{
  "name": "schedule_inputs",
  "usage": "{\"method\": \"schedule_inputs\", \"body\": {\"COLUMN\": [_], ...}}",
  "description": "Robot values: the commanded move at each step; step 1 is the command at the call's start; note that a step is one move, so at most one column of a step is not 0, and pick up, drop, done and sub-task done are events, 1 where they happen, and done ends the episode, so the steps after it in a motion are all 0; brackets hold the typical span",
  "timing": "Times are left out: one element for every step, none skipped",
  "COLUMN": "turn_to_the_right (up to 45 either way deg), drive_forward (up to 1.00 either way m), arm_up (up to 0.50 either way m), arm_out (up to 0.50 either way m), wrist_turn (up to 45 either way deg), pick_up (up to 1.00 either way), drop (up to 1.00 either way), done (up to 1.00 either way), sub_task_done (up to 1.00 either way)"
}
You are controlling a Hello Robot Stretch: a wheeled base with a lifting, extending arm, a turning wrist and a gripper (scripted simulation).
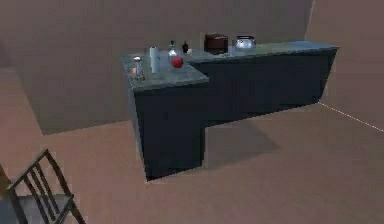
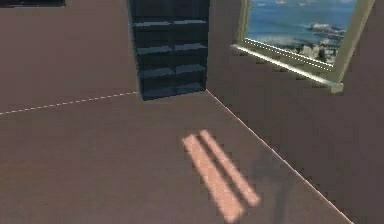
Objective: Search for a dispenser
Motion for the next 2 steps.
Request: {"method": "schedule_inputs", "body": {"turn_to_the_right": [0.0,-9.0], "drive_forward": [1.0,0.0], "arm_up": [0.0,0.0], "arm_out": [0.0,0.0], "wrist_turn": [0.0,0.0], "pick_up": [0.0,0.0], "drop": [0.0,0.0], "done": [0.0,0.0], "sub_task_done": [0.0,0.0]}}
